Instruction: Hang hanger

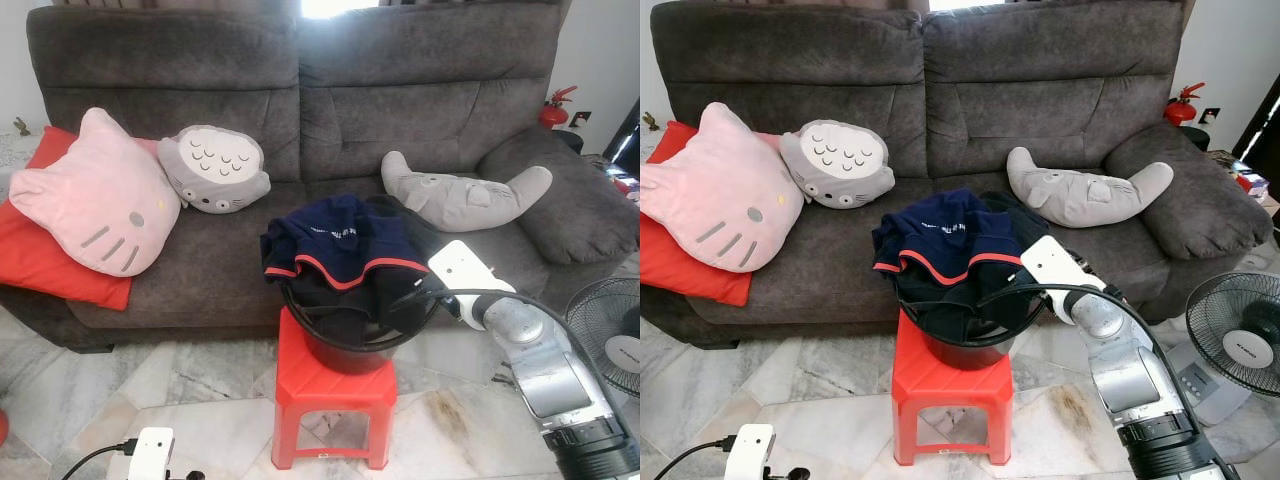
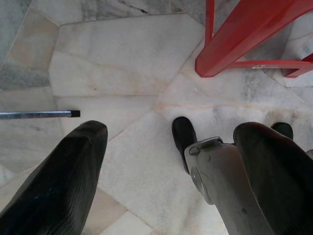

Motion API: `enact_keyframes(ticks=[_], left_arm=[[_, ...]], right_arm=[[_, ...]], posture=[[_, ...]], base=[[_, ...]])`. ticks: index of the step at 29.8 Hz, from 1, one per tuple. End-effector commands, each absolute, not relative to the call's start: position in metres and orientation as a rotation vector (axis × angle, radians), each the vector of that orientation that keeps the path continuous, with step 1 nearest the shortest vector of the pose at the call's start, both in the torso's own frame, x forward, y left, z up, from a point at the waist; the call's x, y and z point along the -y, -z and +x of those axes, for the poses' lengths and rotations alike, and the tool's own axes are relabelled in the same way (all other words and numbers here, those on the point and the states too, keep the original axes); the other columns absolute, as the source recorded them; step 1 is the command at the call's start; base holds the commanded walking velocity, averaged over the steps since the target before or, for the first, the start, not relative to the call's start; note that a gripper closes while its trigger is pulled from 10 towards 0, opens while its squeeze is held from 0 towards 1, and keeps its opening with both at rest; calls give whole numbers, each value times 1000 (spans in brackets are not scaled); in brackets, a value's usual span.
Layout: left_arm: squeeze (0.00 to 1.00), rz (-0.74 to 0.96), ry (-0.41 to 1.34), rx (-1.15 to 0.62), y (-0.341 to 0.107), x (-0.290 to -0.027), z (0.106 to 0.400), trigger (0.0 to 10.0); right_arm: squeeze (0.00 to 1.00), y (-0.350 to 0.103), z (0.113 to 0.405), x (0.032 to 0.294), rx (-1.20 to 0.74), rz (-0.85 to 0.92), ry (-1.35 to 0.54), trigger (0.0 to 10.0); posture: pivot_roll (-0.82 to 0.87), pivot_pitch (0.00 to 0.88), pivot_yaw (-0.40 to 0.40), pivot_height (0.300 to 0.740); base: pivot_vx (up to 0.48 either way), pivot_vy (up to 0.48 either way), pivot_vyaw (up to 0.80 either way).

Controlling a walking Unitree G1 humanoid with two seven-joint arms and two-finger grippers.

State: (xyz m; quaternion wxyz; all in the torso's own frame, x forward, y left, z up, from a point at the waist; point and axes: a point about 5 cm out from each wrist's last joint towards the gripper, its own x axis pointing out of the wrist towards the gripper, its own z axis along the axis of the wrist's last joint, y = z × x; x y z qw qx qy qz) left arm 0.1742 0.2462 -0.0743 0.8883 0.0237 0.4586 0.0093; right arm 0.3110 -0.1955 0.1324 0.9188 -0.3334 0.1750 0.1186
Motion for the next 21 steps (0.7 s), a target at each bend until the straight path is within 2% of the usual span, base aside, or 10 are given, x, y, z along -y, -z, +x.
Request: enact_keyframes(ticks=[1, 3, 4, 5, 6, 21], left_arm=[[0, 58, -25, -962, 75, -248, 173, 10000], [0, 59, -25, -962, 75, -248, 173, 10000], [0, 59, -25, -962, 75, -248, 173, 10000], [0, 59, -25, -961, 75, -248, 173, 10000], [0, 59, -25, -961, 75, -248, 173, 10000], [0, 69, -13, -967, 75, -248, 173, 10000]], right_arm=[[0, -133, 312, 195, -357, -687, -251, 10000], [0, -133, 312, 195, -355, -689, -257, 10000], [0, -133, 312, 195, -354, -690, -257, 1686], [0, -133, 312, 195, -352, -691, -256, 1686], [0, -133, 313, 195, -351, -693, -257, 0], [0, -127, 312, 193, -360, -706, -260, 0]], posture=[[-217, 0, 5, 740], [-217, 0, 5, 740], [-217, 0, 5, 740], [-217, 0, 5, 740], [-215, 0, 5, 740], [-218, 0, 6, 740]], base=[[0, 0, 0], [0, 0, 0], [0, 0, 0], [0, 0, 0], [0, 0, 0], [0, 0, 0]])
